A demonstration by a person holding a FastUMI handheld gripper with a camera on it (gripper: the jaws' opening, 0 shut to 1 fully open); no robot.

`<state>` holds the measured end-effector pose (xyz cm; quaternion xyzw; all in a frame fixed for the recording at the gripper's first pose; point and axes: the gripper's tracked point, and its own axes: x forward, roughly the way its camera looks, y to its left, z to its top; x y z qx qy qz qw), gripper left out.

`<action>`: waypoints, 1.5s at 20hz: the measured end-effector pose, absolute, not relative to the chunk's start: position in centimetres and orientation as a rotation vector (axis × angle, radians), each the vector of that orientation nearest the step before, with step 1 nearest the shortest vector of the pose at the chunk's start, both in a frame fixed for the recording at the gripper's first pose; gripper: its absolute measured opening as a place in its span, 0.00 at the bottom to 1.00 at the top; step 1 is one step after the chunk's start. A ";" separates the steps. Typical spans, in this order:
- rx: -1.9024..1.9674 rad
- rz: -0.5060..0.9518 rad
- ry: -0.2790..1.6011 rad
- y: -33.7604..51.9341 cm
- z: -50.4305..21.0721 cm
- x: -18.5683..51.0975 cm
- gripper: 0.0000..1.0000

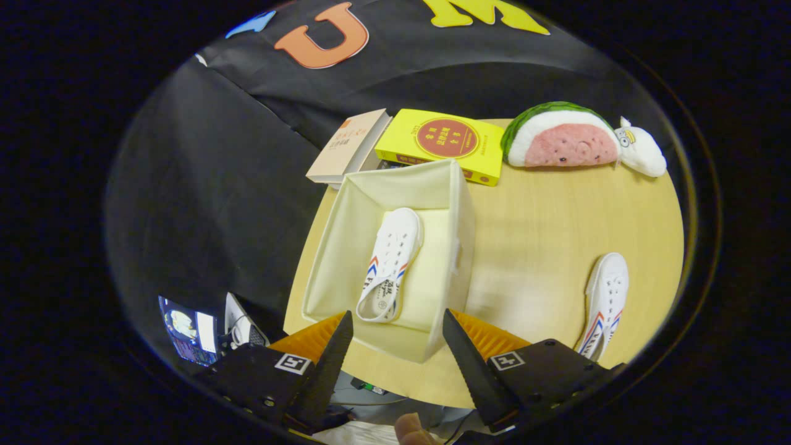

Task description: Open the storage box then place both shoes into the box .Put the left shoe in first, then the right shoe, with the right side of both shoes facing outward in a uniform manner.

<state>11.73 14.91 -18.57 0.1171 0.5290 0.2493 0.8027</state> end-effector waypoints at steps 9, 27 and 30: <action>0.069 0.347 1.183 -2.5 -26.2 11.2 0.89; -0.216 0.215 1.255 -13.9 -38.3 13.0 0.83; -0.070 0.267 1.269 -12.5 -38.7 12.5 0.55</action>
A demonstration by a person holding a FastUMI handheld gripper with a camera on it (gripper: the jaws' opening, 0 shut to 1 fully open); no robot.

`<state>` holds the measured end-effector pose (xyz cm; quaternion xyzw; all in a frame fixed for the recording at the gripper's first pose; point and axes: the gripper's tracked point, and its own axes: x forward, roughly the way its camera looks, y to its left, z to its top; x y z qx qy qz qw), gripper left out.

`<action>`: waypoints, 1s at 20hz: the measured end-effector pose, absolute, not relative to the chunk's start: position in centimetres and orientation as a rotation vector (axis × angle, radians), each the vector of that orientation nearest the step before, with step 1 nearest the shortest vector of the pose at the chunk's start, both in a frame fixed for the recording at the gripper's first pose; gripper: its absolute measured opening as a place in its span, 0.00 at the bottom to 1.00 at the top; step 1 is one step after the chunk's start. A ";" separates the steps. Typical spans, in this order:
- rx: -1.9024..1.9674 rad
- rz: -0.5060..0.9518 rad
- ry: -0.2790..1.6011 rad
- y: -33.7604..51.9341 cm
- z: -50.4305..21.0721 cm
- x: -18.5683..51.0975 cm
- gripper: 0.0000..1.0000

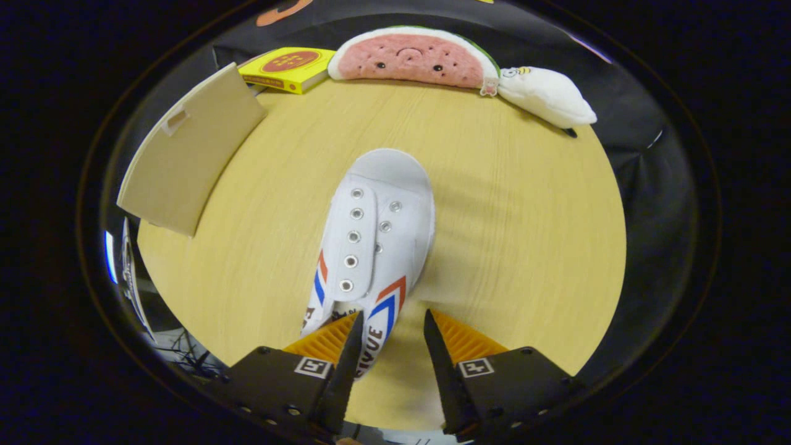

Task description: Open the storage box then place both shoes into the box .Put the left shoe in first, then the right shoe, with the right side of both shoes facing outward in a uniform manner.

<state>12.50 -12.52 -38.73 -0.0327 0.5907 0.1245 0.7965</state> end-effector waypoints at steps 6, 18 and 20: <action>0.265 0.308 1.336 -12.1 -39.0 12.2 0.14; 0.590 0.300 1.299 -11.4 -34.9 11.1 0.00; 0.608 0.325 1.269 -10.7 -32.6 11.0 0.00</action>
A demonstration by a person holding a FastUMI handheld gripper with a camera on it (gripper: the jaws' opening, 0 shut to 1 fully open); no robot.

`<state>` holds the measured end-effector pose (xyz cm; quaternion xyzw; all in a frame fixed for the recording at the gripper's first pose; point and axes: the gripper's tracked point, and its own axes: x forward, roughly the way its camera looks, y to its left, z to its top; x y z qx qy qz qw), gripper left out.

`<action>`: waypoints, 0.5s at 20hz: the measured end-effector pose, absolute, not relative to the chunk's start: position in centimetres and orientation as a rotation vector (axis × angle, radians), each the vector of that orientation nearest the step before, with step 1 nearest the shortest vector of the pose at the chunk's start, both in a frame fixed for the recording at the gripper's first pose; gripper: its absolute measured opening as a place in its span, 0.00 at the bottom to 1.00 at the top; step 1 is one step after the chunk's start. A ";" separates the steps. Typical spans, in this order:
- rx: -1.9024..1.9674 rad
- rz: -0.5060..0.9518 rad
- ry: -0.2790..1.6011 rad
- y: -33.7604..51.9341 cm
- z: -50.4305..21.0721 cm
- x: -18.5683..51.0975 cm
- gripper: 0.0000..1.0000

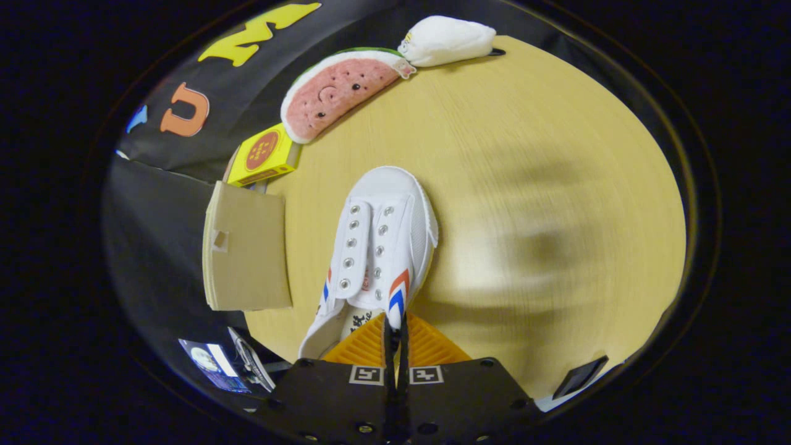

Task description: Open the storage box then place both shoes into the box .Put the left shoe in first, then the right shoe, with the right side of both shoes facing outward in a uniform manner.

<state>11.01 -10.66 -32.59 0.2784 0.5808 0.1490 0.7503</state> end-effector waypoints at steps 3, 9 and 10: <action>0.568 0.351 1.213 -9.0 -28.6 11.1 0.00; 0.455 0.446 1.136 -1.3 -19.8 11.4 0.00; 0.436 0.460 1.126 0.4 -18.7 11.6 0.00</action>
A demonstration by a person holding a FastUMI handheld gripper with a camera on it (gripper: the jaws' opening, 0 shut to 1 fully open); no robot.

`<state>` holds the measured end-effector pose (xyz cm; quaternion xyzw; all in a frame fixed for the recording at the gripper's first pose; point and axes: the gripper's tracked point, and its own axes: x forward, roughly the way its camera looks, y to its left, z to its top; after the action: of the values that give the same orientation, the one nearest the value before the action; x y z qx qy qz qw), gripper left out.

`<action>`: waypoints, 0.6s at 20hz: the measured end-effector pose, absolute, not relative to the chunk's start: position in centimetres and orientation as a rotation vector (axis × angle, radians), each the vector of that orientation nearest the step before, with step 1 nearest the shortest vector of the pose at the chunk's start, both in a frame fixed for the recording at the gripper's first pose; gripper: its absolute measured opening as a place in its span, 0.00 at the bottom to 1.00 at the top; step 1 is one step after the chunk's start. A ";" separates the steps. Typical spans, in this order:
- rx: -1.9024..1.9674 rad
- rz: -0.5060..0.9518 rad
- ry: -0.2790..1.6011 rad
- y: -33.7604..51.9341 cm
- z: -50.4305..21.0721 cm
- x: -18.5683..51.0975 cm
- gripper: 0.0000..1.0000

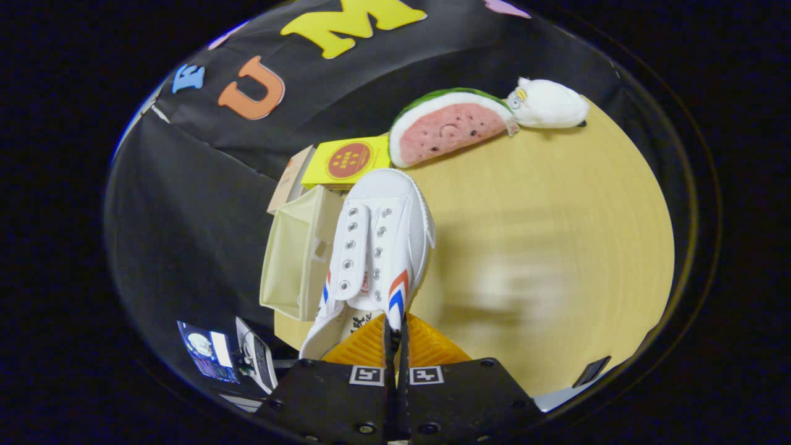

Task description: Open the storage box then place both shoes into the box .Put the left shoe in first, then the right shoe, with the right side of both shoes facing outward in a uniform manner.

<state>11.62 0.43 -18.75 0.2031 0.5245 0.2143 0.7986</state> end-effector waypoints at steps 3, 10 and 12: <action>0.393 0.501 1.113 6.0 -16.3 11.8 0.00; 0.349 0.432 1.110 17.3 -16.3 14.5 0.00; 0.304 0.357 1.092 18.8 -17.6 15.4 0.00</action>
<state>15.36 18.81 -17.64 0.1434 0.5143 0.1681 0.8286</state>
